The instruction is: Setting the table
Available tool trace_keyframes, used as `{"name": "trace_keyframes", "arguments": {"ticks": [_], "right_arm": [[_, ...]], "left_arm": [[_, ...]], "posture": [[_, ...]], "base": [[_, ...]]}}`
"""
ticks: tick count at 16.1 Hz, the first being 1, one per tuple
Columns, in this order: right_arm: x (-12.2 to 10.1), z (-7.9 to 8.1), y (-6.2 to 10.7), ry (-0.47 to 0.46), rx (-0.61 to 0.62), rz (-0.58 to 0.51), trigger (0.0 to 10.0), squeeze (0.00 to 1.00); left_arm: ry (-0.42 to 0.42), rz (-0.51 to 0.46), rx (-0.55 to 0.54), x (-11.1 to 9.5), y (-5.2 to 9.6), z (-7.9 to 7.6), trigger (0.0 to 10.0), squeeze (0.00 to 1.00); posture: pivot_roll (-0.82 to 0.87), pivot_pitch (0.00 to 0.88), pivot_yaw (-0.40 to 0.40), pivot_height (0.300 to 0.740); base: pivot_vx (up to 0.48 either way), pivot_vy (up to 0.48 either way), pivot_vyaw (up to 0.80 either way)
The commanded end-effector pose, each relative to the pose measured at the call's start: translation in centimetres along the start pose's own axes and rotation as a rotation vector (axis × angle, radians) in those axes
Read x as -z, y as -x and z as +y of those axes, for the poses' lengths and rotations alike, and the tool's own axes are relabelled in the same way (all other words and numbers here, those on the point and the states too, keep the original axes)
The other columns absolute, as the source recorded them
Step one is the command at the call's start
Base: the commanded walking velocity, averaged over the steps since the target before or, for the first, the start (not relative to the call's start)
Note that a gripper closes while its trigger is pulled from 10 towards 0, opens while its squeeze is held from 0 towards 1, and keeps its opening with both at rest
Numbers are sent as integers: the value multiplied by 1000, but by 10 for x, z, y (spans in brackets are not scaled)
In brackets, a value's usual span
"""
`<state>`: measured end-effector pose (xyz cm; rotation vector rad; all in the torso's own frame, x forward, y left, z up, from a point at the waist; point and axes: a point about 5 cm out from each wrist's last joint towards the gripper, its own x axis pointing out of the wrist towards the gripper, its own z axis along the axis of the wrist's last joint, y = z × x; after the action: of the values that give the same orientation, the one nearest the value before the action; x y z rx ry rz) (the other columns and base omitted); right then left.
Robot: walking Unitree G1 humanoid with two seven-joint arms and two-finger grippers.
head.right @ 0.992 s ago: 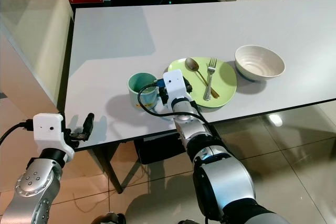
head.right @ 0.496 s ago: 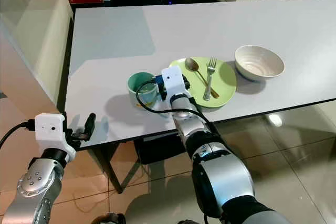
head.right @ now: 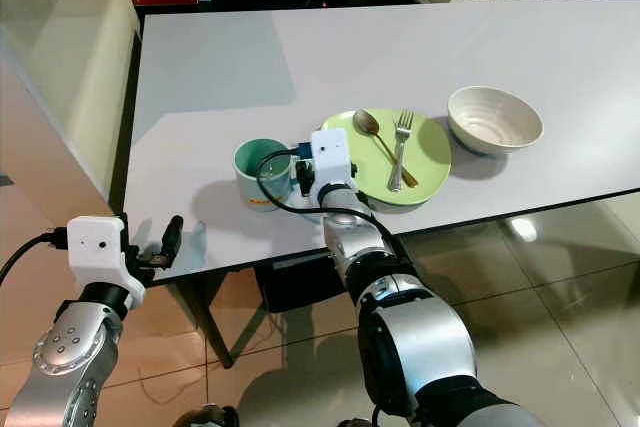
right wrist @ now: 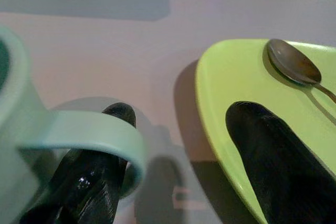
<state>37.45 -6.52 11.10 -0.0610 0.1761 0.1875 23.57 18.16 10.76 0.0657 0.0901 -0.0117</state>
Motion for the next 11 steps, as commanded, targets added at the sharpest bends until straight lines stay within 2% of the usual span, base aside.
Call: {"name": "trace_keyframes", "arguments": {"ticks": [1,2,11], "right_arm": [[4,-3,1,-33,9,27,10000,0],[5,-4,1,-52,10,39,10000,0],[2,4,0,-6,-26,19,10000,0]], "left_arm": [[-5,-2,3,-1,-1,-3,10000,0],[-5,-2,3,-1,-1,-3,10000,0],[-6,-9,3,-1,-4,-3,10000,0]], "posture": [[124,88,-32,740],[124,87,-32,740],[123,75,-33,740]], "base": [[0,0,0],[0,0,0],[0,0,0]]}}
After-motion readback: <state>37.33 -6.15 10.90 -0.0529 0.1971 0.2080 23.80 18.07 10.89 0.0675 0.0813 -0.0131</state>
